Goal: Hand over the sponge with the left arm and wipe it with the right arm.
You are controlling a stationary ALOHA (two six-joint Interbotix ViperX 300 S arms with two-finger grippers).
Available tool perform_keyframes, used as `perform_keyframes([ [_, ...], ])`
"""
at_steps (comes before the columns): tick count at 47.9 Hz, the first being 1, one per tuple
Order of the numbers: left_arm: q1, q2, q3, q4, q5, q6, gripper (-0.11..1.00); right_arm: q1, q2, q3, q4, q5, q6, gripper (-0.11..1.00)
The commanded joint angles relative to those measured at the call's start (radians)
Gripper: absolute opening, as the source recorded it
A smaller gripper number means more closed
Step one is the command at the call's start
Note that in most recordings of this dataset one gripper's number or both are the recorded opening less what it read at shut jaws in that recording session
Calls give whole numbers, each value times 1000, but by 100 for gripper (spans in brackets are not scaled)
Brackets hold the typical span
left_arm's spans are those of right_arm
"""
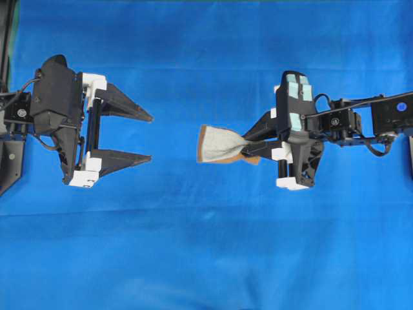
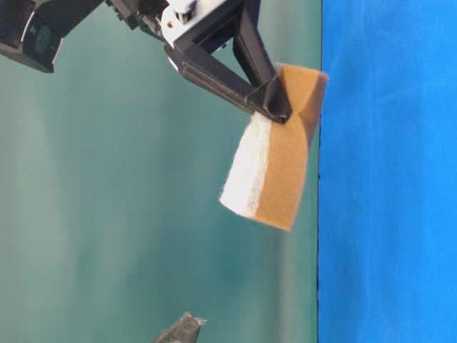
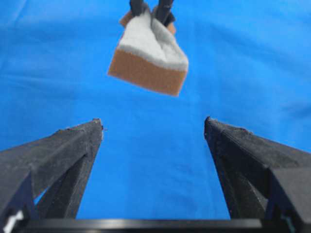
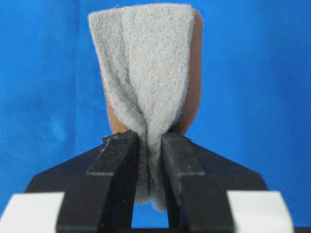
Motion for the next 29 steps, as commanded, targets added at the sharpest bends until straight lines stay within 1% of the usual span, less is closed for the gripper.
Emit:
perform_keyframes([
  [1,-5,-8,2,3,-9,2,82,-5,14,-25,0,-8,0,24],
  [5,-5,-11,3,3,-9,3,82,-8,54,-25,0,-18,0,24],
  [21,-5,-12,3,2,-14,3,82,-11,275,-25,0,-160,0,24],
  [29,-5,-12,5,2,-14,3,82,-11,348,-31,2,-178,0,24],
])
